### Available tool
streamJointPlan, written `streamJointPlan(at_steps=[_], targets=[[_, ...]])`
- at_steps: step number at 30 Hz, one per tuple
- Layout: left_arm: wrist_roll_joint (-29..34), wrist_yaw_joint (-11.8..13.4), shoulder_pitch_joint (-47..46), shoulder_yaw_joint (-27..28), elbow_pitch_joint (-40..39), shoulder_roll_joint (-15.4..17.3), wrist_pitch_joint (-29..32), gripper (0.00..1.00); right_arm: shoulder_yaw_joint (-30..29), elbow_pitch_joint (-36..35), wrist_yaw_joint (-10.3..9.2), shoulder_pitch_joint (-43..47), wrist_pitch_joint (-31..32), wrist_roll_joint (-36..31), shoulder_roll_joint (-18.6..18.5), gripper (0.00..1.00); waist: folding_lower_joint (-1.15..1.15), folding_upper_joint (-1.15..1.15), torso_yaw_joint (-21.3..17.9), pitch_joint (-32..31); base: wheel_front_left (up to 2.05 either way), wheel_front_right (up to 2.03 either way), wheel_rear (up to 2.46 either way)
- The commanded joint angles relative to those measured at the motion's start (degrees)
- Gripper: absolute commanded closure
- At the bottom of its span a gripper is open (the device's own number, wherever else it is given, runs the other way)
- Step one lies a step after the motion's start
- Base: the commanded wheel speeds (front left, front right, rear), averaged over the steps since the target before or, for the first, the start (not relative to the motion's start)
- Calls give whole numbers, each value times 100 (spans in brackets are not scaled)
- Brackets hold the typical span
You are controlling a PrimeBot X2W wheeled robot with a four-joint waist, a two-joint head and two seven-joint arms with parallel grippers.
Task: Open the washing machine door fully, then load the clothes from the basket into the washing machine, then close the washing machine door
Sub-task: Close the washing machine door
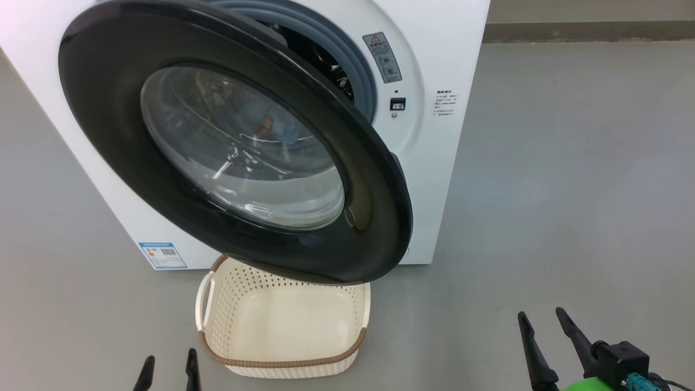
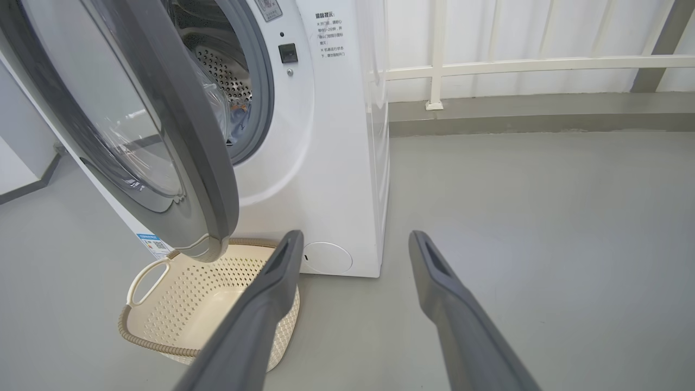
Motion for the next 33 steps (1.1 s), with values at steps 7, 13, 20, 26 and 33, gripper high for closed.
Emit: streamJointPlan(at_steps=[7, 13, 20, 26, 33], targets=[[83, -49, -84, 268, -94, 13, -38, 0, 165, -239, 9, -198, -34, -10, -32, 100, 0, 0, 44, 15, 0, 0, 0], [-1, -11, -90, 224, -91, 9, -38, 0, 131, -432, 9, -440, -34, 44, -32, 100, 0, 0, 70, 33, 0, 0, 0], [-73, 55, -108, 120, -83, 8, -38, 0, 151, -1509, 9, -1268, -34, 384, -32, 100, 0, 0, 109, 47, 0, 0, 0], [-121, 75, -143, 12, -70, 8, -38, 0, 1291, -2092, 9, -1844, -34, 516, -31, 100, 0, 0, 252, 66, 0, 0, 0], [-243, 139, -246, -131, -118, 8, -38, 0, 2882, -868, 9, -2038, -34, 714, -54, 100, 0, 0, 556, 188, 0, 0, 0]])
